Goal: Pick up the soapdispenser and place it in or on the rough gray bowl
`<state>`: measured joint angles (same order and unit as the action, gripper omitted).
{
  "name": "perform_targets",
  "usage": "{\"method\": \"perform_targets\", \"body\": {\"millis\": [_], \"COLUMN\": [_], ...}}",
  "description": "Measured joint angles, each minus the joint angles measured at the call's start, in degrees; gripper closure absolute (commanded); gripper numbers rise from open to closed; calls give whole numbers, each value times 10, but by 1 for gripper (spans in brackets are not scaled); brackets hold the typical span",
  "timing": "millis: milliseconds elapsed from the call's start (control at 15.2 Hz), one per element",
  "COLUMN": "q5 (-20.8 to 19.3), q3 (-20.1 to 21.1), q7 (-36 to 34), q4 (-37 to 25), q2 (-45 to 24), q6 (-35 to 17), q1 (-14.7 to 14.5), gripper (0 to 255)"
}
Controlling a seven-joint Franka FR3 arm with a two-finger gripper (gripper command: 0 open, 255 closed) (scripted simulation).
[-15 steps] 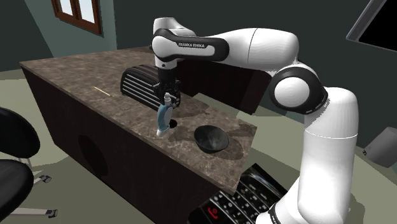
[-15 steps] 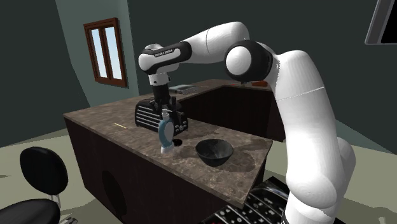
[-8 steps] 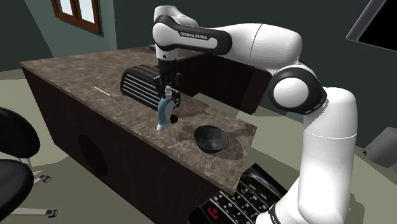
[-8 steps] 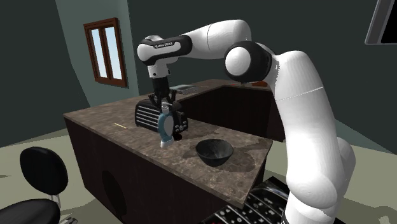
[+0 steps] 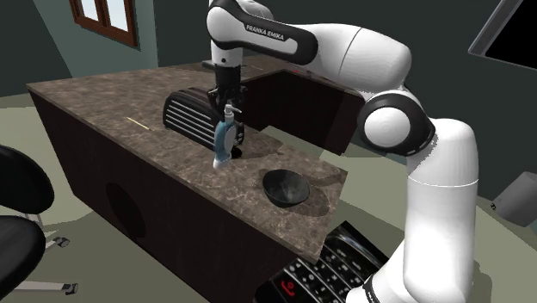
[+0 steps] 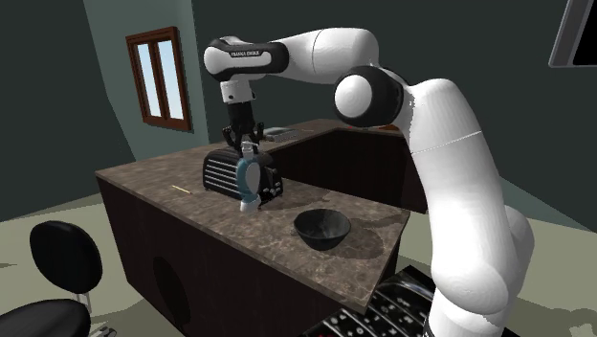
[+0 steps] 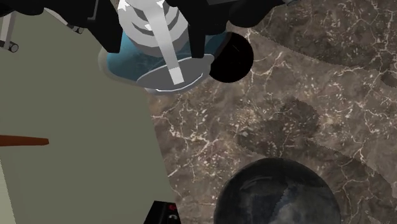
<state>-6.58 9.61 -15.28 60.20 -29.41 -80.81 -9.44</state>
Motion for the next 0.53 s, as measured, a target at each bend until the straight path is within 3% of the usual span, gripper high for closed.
{"method": "perform_targets", "body": {"millis": [330, 528], "q5": [-4, -8], "q3": [-1, -3], "q7": [3, 5], "q4": [-77, -155], "q2": [-23, -56], "q6": [54, 98], "q1": [-6, -15], "gripper": [255, 255]}}
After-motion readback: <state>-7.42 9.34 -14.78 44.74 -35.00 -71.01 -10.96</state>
